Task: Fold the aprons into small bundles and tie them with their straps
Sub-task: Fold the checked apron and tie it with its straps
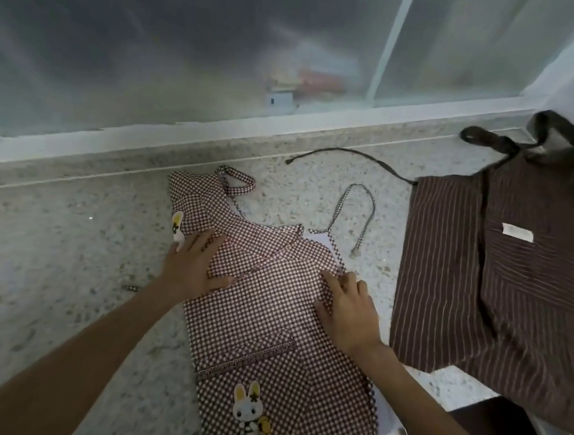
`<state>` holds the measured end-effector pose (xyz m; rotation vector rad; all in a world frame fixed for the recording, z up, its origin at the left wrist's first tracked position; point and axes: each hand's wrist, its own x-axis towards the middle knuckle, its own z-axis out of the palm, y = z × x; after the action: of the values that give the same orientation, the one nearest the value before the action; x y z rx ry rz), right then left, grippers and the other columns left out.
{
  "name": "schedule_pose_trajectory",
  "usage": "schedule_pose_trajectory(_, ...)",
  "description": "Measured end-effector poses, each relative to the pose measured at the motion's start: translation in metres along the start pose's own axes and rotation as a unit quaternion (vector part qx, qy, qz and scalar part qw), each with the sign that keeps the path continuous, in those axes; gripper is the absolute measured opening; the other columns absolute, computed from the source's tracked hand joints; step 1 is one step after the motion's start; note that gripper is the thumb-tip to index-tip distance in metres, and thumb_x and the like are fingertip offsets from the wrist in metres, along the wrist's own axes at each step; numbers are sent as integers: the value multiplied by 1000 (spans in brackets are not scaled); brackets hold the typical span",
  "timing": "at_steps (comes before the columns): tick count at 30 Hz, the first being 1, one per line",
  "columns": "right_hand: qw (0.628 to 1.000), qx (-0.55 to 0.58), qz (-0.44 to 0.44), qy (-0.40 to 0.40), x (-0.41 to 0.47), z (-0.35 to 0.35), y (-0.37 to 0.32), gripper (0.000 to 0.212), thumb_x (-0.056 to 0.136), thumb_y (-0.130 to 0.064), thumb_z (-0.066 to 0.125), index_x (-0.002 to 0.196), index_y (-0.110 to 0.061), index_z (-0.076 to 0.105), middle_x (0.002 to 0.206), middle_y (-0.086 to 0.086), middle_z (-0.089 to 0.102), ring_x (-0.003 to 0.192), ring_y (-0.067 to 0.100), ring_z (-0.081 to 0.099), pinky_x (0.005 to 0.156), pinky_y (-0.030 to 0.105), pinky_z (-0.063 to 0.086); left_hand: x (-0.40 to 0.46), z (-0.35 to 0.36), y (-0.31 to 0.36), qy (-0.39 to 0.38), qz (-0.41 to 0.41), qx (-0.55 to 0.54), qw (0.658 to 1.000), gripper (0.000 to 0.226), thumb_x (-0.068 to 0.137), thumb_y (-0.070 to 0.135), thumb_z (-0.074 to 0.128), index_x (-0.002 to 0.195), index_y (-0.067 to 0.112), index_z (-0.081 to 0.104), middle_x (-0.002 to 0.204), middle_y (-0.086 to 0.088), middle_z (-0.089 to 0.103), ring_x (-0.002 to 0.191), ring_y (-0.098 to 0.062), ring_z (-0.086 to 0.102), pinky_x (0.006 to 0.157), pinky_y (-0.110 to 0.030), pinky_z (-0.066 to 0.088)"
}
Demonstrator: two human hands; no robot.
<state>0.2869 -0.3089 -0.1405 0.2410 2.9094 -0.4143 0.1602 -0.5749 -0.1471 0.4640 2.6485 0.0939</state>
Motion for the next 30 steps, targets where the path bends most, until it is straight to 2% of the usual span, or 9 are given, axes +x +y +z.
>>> schedule_pose_trajectory(6, 997, -34, -15, 64, 42, 14, -37, 55, 83, -36, 60, 133, -16, 49, 114, 15, 55, 97, 31, 52, 79, 43, 47, 21, -25, -54, -76, -25, -4, 997, 144, 26, 93, 30, 148, 30, -14, 156, 3, -20, 145, -24, -10, 114, -53, 3)
schedule_pose_trajectory(9, 997, -45, -32, 53, 75, 12, -55, 57, 90, -44, 48, 141, -22, 36, 128, 11, 44, 111, 28, 44, 92, 41, 39, 45, -43, -80, -67, -39, 14, 997, 139, 37, 91, 46, 148, 29, -12, 157, 2, -16, 145, -26, -7, 115, -53, 2)
schedule_pose_trajectory(12, 999, -25, -24, -15, 105, -2, -65, 60, 91, -47, 46, 144, -27, 27, 137, 8, 34, 123, 27, 35, 103, 40, 33, 60, -57, -88, -13, -11, 43, 999, 121, 59, 77, 62, 150, 28, -1, 158, 0, -4, 145, -24, 0, 115, -50, 1)
schedule_pose_trajectory(16, 997, 58, -10, -40, 93, -27, -58, 58, 90, -40, 54, 143, -25, 33, 136, 7, 43, 123, 26, 42, 102, 39, 38, 46, -62, -71, 82, 51, 13, 995, 101, 63, 58, 74, 146, 23, 27, 153, -2, 22, 140, -22, 19, 113, -42, 13)
schedule_pose_trajectory(20, 986, 158, 44, -31, 36, -40, -30, 30, 90, -29, 58, 120, -27, 56, 113, 0, 60, 99, 17, 58, 83, 31, 48, 18, -61, -38, 238, 98, -80, 963, 39, 72, 26, 75, 108, 22, 61, 114, 2, 57, 108, -20, 51, 85, -33, 42)
schedule_pose_trajectory(23, 981, 167, 85, -49, -15, -40, -8, 6, 90, -30, 60, 93, -35, 60, 89, -6, 68, 79, 11, 62, 73, 32, 53, -15, -53, -18, 175, 130, -79, 973, 16, 81, 34, 68, 94, 27, 65, 100, 11, 64, 93, -10, 58, 75, -26, 47)
schedule_pose_trajectory(25, 979, 157, 125, -34, -42, -39, 2, 4, 88, -35, 60, 88, -32, 63, 86, -7, 70, 75, 6, 63, 69, 32, 55, -38, -40, -9, 120, 138, -47, 982, 21, 82, 45, 64, 97, 31, 65, 102, 15, 64, 94, -6, 57, 73, -23, 46)
schedule_pose_trajectory(27, 976, 134, 166, -45, -66, -35, 3, 32, 84, -54, 57, 92, -24, 66, 89, -7, 70, 77, 6, 64, 69, 30, 54, -62, -25, -2, 94, 122, -21, 988, 40, 79, 56, 60, 110, 31, 62, 112, 14, 61, 103, -6, 55, 79, -23, 46)
schedule_pose_trajectory(30, 972, 43, 193, -125, -94, -25, -12, 61, 78, -69, 53, 110, -17, 54, 105, -1, 64, 96, 17, 62, 77, 29, 47, -99, 0, 2, 28, 67, 7, 997, 93, 63, 82, 46, 137, 25, 43, 142, 7, 40, 130, -16, 37, 101, -34, 39)
